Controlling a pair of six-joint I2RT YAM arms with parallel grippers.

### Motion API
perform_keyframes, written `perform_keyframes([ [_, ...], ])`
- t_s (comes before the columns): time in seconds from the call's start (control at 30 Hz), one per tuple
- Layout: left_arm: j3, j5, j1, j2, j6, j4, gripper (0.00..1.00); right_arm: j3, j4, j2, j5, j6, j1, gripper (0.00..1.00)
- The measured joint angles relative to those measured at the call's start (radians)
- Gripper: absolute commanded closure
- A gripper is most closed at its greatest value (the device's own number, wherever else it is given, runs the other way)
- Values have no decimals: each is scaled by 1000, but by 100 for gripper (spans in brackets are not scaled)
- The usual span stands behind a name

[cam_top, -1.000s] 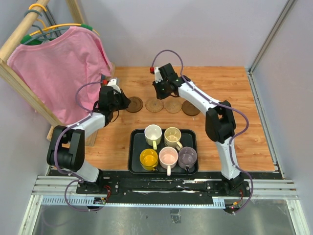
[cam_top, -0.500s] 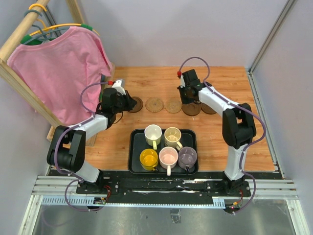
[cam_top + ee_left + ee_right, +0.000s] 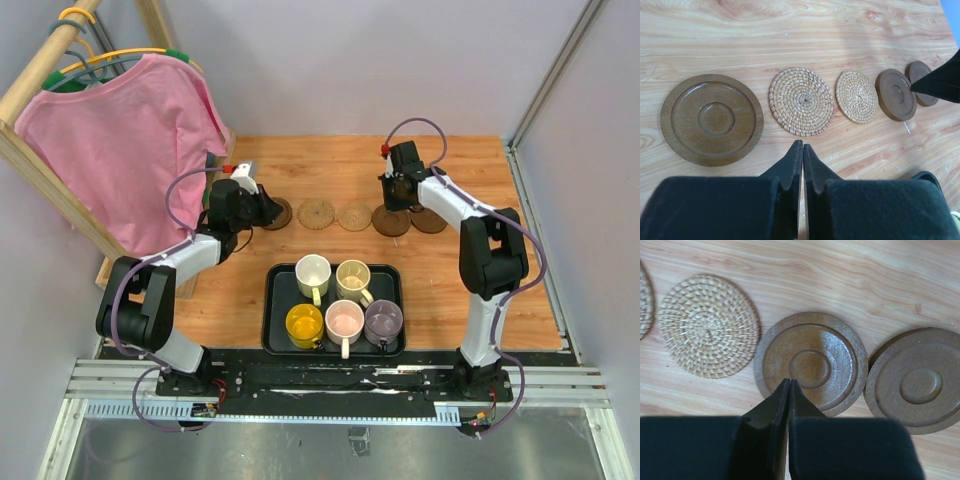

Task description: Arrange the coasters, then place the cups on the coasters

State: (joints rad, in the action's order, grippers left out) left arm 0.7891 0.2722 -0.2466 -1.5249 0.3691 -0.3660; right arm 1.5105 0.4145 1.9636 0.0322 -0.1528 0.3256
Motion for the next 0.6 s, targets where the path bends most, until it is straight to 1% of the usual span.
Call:
perform_keyframes([
  [0.27, 0, 11, -3, -19, 6, -12, 93, 1, 4, 91, 4, -10, -42, 99],
  [0.6, 11, 22, -5, -61, 18, -17, 93, 49, -2, 140, 24, -31, -60, 99],
])
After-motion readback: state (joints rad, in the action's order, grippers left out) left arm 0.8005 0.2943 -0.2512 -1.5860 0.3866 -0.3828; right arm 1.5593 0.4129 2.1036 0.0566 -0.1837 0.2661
